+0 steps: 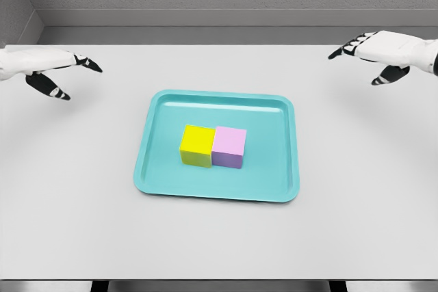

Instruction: Push two cubes

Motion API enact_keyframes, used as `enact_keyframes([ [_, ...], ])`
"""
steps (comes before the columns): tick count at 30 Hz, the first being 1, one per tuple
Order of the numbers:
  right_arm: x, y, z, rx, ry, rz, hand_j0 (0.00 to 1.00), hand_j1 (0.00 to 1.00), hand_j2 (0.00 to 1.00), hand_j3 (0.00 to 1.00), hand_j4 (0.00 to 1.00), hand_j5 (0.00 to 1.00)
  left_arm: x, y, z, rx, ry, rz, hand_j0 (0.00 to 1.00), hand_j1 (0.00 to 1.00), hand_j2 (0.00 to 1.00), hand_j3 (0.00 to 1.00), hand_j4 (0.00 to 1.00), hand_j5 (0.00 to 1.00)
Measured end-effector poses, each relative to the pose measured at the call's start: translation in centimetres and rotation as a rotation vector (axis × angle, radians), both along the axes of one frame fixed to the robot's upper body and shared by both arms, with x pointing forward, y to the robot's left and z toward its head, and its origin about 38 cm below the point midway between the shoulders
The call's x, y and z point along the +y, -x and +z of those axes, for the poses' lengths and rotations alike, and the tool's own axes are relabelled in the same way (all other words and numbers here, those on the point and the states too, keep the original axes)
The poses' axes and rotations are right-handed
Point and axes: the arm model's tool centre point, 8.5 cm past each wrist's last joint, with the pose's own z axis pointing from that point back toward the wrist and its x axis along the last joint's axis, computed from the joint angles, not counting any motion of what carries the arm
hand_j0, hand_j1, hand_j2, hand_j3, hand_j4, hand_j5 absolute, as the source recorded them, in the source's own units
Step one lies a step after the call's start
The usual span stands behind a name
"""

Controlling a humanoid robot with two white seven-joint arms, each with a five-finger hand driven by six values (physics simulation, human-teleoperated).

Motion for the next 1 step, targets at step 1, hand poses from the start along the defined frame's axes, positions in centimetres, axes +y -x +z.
enact_keyframes([
  [1,-0.05,-0.03,0.06,-0.001,0.0,-0.002,1.0,1.0,1.0,1.0,1.0,1.0,-0.07,-0.01,-0.12,0.002,0.003,0.0,1.0,1.0,1.0,1.0,1.0,1.0],
])
